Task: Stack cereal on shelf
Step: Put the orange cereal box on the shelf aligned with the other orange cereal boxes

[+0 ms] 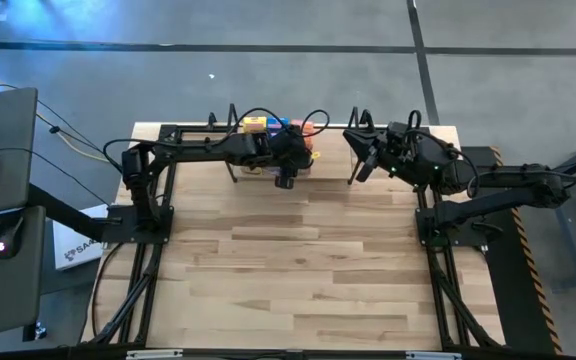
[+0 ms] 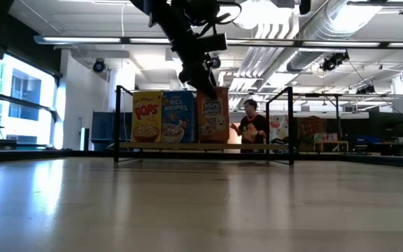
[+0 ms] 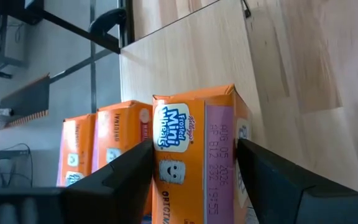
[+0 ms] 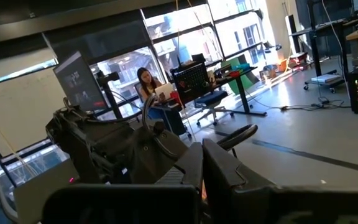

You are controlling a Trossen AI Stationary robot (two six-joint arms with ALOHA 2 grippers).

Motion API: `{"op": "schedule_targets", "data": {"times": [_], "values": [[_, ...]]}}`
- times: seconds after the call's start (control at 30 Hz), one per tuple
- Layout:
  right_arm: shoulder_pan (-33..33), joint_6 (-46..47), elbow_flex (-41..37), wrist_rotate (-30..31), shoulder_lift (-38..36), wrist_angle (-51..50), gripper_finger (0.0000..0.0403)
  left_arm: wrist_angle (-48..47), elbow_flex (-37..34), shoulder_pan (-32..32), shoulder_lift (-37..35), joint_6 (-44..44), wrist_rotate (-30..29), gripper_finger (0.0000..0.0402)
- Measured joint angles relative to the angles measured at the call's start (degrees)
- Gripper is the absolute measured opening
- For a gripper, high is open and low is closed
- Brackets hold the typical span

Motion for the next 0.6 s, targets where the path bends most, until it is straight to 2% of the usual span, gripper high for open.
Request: {"op": "schedule_targets", "data": {"times": [0.37, 0.6], "values": [[0.00, 0.00, 0.00, -0.02, 0.00, -0.84, 0.0000, -0.66, -0.02, 0.00, -0.41, -0.27, 2.20, 0.0221], [0.00, 0.00, 0.00, -0.04, 0.00, -0.84, 0.0000, -0.94, -0.02, 0.00, -0.96, 0.68, -0.92, 0.0221]]}}
